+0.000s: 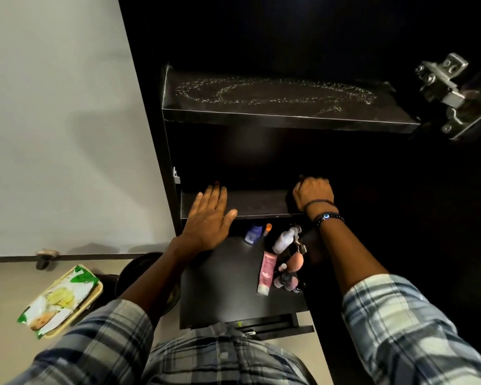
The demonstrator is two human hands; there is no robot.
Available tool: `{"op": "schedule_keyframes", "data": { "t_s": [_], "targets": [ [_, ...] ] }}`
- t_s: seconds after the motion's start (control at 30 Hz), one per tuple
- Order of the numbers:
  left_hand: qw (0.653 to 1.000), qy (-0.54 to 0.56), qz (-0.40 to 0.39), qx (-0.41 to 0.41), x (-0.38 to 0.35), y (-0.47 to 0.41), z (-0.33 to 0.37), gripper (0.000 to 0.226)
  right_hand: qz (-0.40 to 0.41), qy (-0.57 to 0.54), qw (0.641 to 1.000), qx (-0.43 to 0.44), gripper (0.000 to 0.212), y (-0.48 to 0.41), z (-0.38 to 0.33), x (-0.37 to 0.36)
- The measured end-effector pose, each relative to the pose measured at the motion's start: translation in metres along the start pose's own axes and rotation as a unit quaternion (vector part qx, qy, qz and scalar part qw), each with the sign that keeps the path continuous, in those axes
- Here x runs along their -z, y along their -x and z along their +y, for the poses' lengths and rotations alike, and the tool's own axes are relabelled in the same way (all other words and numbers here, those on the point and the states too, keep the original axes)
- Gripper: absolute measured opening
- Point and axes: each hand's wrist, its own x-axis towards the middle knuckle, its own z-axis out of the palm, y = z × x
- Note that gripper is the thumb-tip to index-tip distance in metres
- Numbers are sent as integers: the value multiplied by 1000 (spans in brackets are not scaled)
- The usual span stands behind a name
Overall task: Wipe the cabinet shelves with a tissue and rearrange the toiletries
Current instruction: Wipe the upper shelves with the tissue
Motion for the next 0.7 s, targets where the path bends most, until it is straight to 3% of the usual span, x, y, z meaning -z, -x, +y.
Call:
{"op": "schedule_keyframes", "data": {
  "t_s": [0.1, 0.2, 0.27, 0.3, 0.4, 0.53, 0.63, 0.7],
  "targets": [
    [1000, -4, 8, -2, -3, -1, -2, 72, 35, 26, 998, 42, 49, 28, -18, -3],
    [1000, -11, 18, -10, -7, 0, -2, 79, 54, -141, 981, 120, 32, 83, -48, -21],
    [1000, -6, 11, -11, -5, 0, -3, 77, 73, -143, 974, 160, 30, 97, -45, -21],
    [1000, -4, 5, -10, -4, 0, -3, 74, 80, -114, 978, 152, 33, 90, -32, -24],
    [1000, -7, -12, -4, 0, 0, 0, 72, 34, -88, 995, 22, 51, 48, 13, -26],
    [998, 31, -48, 22, 6, -3, 1, 62, -12, -123, 992, -22, 44, 19, 6, -11],
    [985, 143, -77, 66, 24, 2, 1, 58, 30, -165, 984, 61, 53, 44, -36, -19],
    [972, 214, -29, 94, 37, 14, 1, 56, 56, -176, 971, 150, 57, 73, -74, -32]
  ]
}}
